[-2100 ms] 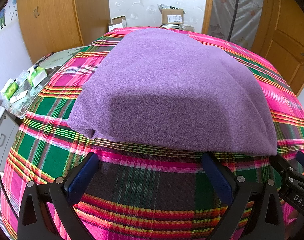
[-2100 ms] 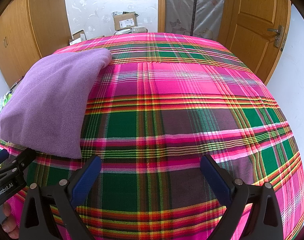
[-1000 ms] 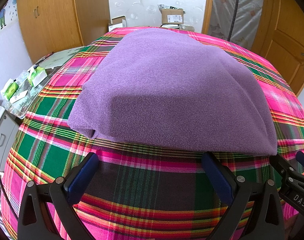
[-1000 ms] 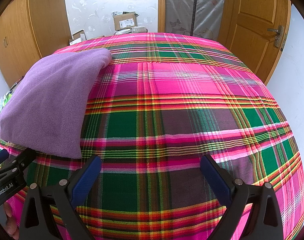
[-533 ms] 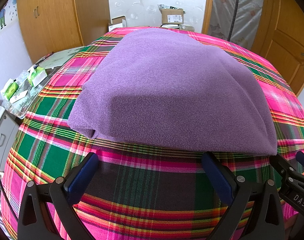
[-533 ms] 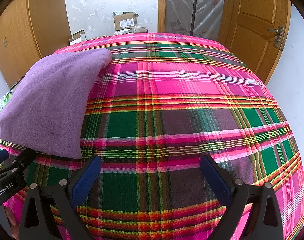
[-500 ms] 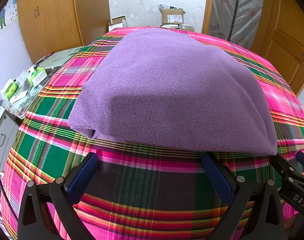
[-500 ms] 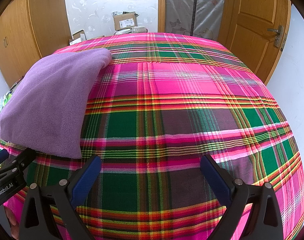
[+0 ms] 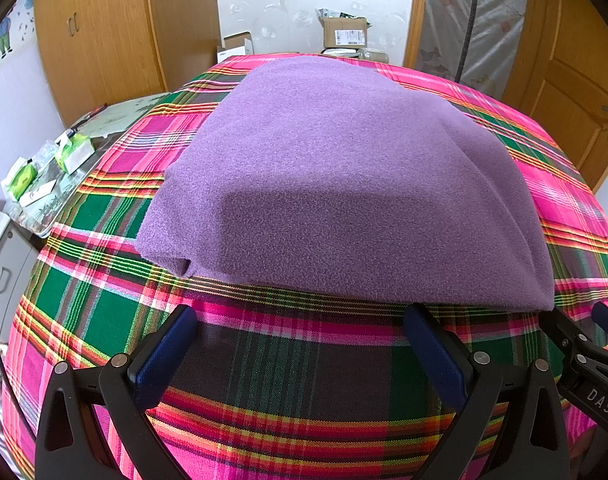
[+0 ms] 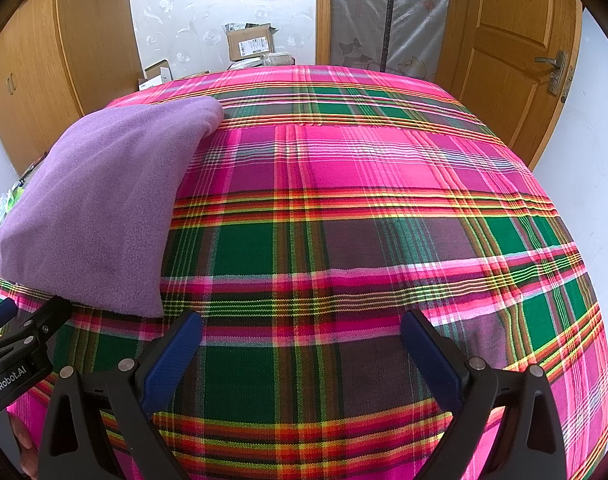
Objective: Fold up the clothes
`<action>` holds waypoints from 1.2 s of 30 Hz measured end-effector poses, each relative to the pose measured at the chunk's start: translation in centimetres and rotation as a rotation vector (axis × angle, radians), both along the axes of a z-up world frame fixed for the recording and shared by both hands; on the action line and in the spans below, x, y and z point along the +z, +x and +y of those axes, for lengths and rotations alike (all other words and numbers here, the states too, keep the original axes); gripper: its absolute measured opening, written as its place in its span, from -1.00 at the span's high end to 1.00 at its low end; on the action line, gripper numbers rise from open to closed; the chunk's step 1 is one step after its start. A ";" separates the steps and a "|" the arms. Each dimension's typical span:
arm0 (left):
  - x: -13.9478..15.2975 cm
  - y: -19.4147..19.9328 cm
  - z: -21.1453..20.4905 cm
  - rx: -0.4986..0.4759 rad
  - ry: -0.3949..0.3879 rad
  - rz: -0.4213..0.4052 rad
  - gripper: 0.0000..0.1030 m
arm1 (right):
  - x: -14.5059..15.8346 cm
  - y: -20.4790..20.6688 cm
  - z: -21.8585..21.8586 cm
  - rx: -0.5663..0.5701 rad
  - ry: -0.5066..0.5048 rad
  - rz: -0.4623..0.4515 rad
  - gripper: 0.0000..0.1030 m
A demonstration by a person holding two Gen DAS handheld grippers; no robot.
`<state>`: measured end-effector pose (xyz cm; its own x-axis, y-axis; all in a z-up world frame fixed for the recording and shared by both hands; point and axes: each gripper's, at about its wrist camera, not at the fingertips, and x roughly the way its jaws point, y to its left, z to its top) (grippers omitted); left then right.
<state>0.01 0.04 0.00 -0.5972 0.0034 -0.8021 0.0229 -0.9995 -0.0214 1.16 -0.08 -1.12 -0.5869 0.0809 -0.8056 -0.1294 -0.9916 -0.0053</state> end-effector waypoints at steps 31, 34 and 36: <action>0.1 0.1 -0.2 -0.022 0.004 0.000 -0.99 | 0.1 0.0 0.1 0.052 -0.001 0.007 -0.85; 0.1 0.3 -0.5 -0.059 0.013 0.004 -0.99 | 0.3 0.0 0.1 0.115 -0.023 0.017 -0.68; 0.3 0.8 -0.8 -0.084 0.017 0.014 -0.99 | 0.6 0.3 -0.1 0.180 -0.069 0.025 -0.57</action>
<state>0.77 -0.74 0.31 -0.6056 0.0672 -0.7929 -0.0611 -0.9974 -0.0378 1.43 -0.14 -0.53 -0.6070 -0.0826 -0.7904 0.0512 -0.9966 0.0649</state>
